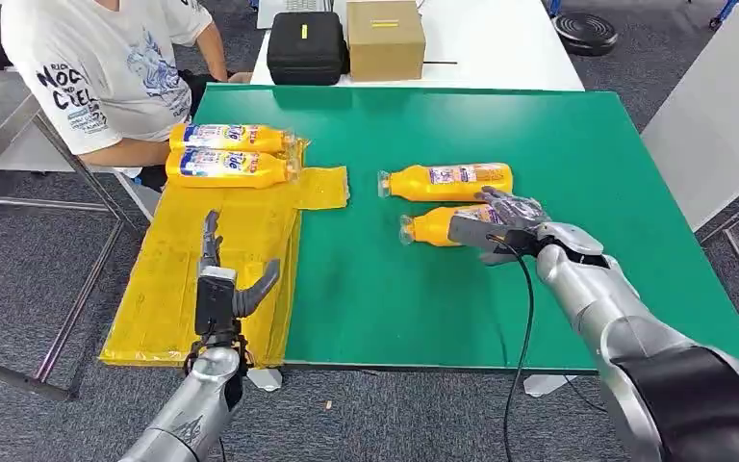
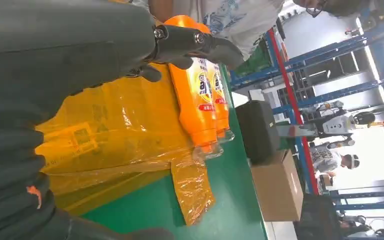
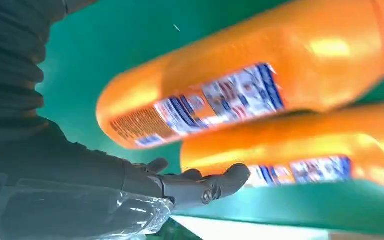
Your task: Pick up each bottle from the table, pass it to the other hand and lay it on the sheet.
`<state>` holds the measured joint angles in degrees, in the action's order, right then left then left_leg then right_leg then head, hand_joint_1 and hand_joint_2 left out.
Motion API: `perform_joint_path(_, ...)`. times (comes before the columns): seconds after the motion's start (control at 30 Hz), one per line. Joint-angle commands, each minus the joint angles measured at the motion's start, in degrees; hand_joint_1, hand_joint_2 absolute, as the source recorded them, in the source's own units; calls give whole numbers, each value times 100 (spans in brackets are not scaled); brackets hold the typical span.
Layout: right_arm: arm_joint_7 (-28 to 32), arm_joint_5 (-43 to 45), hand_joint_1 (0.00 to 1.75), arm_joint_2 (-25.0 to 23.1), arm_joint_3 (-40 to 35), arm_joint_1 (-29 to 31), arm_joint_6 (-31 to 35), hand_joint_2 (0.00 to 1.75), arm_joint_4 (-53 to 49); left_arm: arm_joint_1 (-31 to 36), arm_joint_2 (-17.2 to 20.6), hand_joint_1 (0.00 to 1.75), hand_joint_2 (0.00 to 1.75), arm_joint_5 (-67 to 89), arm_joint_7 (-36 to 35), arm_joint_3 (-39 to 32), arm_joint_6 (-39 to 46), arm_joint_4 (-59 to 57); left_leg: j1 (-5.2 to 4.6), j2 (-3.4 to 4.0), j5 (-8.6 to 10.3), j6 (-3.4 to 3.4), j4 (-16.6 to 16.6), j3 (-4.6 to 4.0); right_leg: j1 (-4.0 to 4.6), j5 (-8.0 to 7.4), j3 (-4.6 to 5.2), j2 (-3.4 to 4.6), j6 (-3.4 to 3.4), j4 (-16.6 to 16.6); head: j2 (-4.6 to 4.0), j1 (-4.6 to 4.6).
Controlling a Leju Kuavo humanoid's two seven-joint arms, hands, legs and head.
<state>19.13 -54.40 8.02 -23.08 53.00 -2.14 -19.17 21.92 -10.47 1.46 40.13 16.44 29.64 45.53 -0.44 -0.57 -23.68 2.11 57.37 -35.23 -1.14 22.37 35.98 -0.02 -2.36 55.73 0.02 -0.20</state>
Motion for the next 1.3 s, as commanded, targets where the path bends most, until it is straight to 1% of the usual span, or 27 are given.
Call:
perform_joint_path(0.03, 187, 91, 0, -105, 234, 382, 121, 175, 155, 80, 64, 0, 175, 26, -13, -84, -35, -32, 5, 10, -12, -12, 6, 15, 6, 9, -14, 6, 10, 5, 0, 2)
perform_joint_path(0.1, 187, 91, 0, -105, 234, 382, 121, 175, 155, 80, 64, 0, 175, 26, -13, -84, -35, -32, 3, 9, -7, -8, 1, 9, 3, 4, -8, 6, 7, 1, 0, 2)
perform_joint_path(0.13, 267, 106, 0, -98, 265, 351, 218, 175, 124, 72, 73, 0, 175, 65, -13, -71, 12, 12, 6, 16, -13, -11, 6, 15, 6, 7, -13, 12, 10, 4, 0, 2)
perform_joint_path(0.2, 428, 215, 0, -122, 400, 313, 324, 175, 84, 49, 96, 0, 175, 76, -13, -69, 16, 90, 1, 6, -3, -7, -1, 5, 1, 2, -4, 4, 6, 0, 0, 2)
perform_joint_path(0.33, 124, -30, 0, -72, 281, 310, 92, 175, 221, 119, 65, 0, 175, 5, -13, -81, -105, -57, 9, 13, -17, -15, 9, 20, 10, 12, -21, 9, 13, 4, 0, 2)
perform_joint_path(0.37, -79, -95, 0, -43, 244, 323, -179, 175, 334, 149, 53, 0, 175, 30, -13, -53, -84, -121, 3, 5, -6, -9, -1, 11, 3, 5, -11, 2, 8, 0, 0, 2)
perform_joint_path(0.53, -71, -87, 0, -7, 259, 284, -157, 175, 342, 156, 41, 0, 175, 32, -13, -48, -79, -125, 8, 3, -13, -12, 6, 20, 9, 11, -21, -1, 11, 1, 0, 2)
perform_joint_path(0.7, -848, -448, 0, 115, 60, 313, -666, 175, 566, 260, -19, 0, 175, -3, -13, -8, -136, -355, 4, -3, -5, -8, 0, 12, 4, 6, -12, -6, 7, -1, 0, 0)
perform_joint_path(0.73, -936, -528, 0, 148, 22, 304, -646, 175, 578, 267, -31, 0, 175, -12, -13, -8, -120, -384, 9, -5, -12, -13, 6, 22, 10, 13, -25, -10, 11, 1, 0, 4)
perform_joint_path(0.87, -1352, -772, 0, 197, -78, 350, -793, 175, 642, 264, -60, 0, 175, -12, -13, 11, -117, -440, 5, 0, -10, -10, 2, 20, 6, 10, -20, -3, 9, -1, 0, 2)
perform_joint_path(0.9, -1416, -869, 0, 209, -149, 361, -745, 175, 628, 255, -63, 0, 175, 4, -17, 12, -87, -436, 3, -1, -6, -8, 0, 13, 3, 7, -14, -4, 7, -2, 0, 2)
perform_joint_path(1.0, -1510, -1022, 0, 213, -208, 414, -620, 175, 627, 218, -62, 0, 175, 26, -42, -7, -51, -388, 8, 3, -19, -16, 10, 28, 9, 18, -29, -3, 14, 5, 0, 2)
perform_joint_path(1.07, -1594, -1190, 0, 235, -270, 477, -453, 175, 615, 187, -55, 0, 175, 34, -81, -25, -72, -352, 1, -2, -4, -7, 0, 9, 1, 5, -8, -4, 6, 0, 0, 2)
perform_joint_path(1.1, -1597, -1194, 0, 240, -271, 491, -454, 175, 612, 183, -55, 0, 175, 34, -82, -25, -74, -354, 5, 1, -13, -13, 7, 20, 7, 13, -20, -3, 11, 3, 0, 0)
perform_joint_path(1.2, -1630, -1288, 0, 250, -285, 524, -333, 175, 608, 164, -56, 0, 175, 48, -95, -33, -77, -341, -1, 2, -3, -6, 0, 7, -1, 4, -5, 0, 5, 1, 0, 0)
perform_joint_path(1.23, -1630, -1288, 0, 250, -285, 524, -333, 175, 608, 164, -56, 0, 175, 48, -95, -33, -77, -341, 3, 8, -13, -12, 7, 18, 4, 11, -16, 4, 10, 5, 0, 2)
perform_joint_path(1.3, -1673, -1369, 0, 256, -294, 525, -214, 175, 593, 156, -64, 0, 175, 70, -94, -44, -59, -313, 0, 3, -7, -8, 2, 12, 1, 8, -11, 0, 7, 2, 0, 0)
